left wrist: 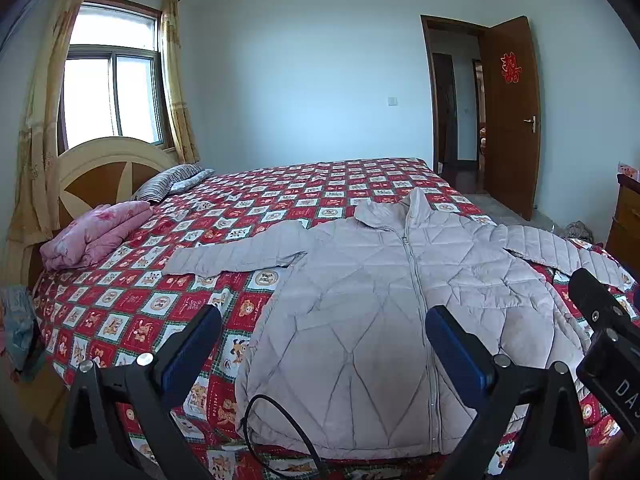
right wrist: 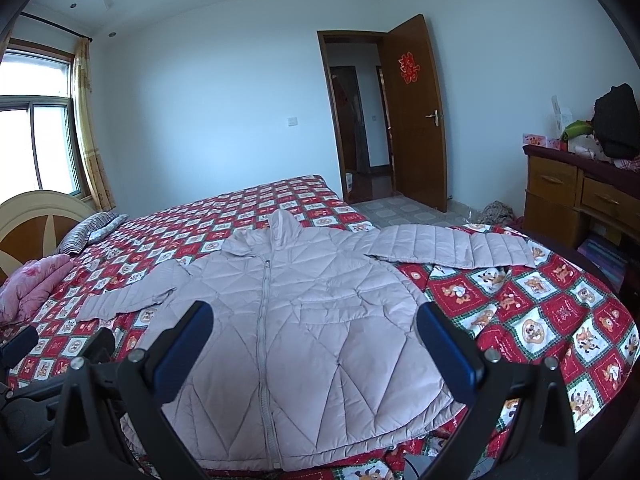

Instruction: Fold large clothes

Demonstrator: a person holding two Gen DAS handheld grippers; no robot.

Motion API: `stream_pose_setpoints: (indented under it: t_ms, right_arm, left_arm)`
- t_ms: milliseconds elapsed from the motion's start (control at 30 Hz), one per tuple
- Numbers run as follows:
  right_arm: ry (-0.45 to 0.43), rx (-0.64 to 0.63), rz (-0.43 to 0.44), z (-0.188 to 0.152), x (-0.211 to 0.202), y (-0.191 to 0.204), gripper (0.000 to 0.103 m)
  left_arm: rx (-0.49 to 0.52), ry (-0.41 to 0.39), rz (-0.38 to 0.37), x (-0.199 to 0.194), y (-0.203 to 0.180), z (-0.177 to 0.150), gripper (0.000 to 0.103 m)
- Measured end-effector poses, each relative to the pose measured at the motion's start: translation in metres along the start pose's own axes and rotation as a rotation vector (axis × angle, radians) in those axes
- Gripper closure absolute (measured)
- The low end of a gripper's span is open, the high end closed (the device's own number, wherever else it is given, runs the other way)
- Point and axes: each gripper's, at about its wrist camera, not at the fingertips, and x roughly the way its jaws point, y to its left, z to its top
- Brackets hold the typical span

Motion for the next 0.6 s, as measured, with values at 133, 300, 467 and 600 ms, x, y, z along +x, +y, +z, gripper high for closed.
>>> stream_pose_setpoints:
  t_ms: [133,300,467,600]
  right_arm:
    - [-0.001,0.001,0.0,-0.0001,0.0,-0.0001,0.0]
    - [0.0,0.001,0.0,-0.0003,0.0004,0.0006,0.0]
    - [0.002,0.0,0.001,-0.0014,0.0001,0.0003,0.0]
    - [0.002,0.0,0.001,-0.0024,0.0,0.0016,0.0]
  left_arm:
    - [-0.001,0.006,0.0,0.0009,0.0003,-0.0009,0.001]
    - [-0.002,0.009,0.0,0.0017,0.0,-0.0011,0.001]
    - [-0.001,0.018,-0.003,0.0039,-0.0004,-0.0022,0.001]
    - [0.0,0.023,-0.004,0.0047,-0.0011,-0.0031,0.001]
